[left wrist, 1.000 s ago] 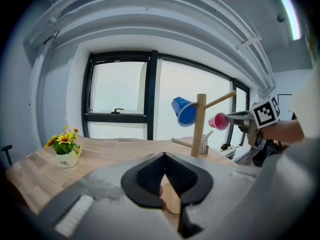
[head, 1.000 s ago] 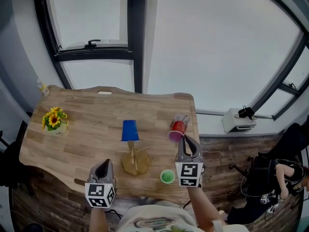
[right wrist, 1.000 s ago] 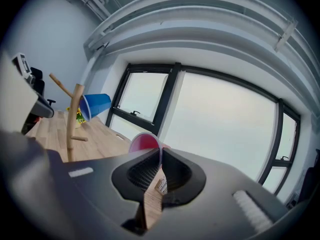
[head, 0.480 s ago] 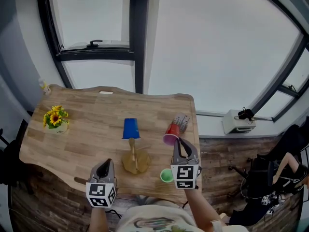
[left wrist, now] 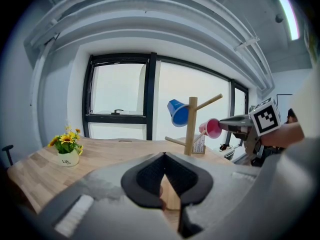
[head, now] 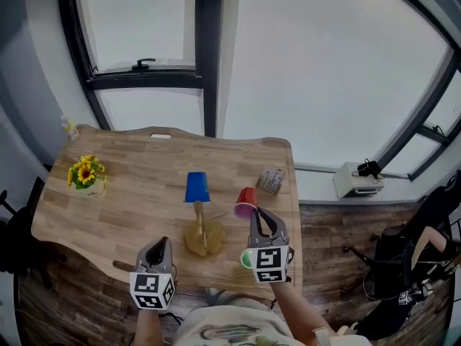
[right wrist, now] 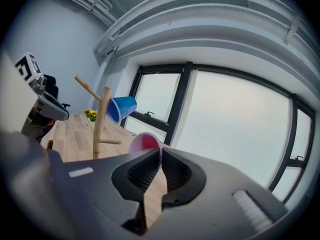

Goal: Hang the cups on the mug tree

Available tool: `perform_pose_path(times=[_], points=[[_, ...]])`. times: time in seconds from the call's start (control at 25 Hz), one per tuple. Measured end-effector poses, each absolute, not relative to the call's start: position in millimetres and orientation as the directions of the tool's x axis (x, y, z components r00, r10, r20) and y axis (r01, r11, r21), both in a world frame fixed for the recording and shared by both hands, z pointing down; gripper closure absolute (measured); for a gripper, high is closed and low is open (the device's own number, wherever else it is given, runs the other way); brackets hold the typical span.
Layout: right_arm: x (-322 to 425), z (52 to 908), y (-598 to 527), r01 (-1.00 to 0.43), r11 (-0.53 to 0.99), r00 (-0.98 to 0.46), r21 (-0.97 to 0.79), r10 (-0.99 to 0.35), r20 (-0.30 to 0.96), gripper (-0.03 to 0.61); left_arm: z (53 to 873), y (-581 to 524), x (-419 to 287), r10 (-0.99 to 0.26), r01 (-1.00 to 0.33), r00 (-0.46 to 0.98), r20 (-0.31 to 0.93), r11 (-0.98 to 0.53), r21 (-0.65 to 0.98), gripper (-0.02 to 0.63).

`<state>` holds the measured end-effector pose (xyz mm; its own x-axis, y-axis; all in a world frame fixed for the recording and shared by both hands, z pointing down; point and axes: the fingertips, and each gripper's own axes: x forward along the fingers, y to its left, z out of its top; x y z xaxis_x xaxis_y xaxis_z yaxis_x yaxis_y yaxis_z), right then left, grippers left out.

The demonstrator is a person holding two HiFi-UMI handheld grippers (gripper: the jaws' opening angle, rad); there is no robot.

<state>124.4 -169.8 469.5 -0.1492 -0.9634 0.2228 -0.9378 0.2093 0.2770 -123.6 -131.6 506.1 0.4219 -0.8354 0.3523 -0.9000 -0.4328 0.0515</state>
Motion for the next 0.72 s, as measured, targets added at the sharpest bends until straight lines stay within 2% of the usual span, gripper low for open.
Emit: perform_pose_path(times=[0.72], points=[[87, 475, -161, -0.893, 0.308, -0.232, 0.328, -0.939, 0.253, 0.557, 505, -122, -133, -0.843, -0.907, 0.41, 0.349, -0.417, 0.059, 0.609]])
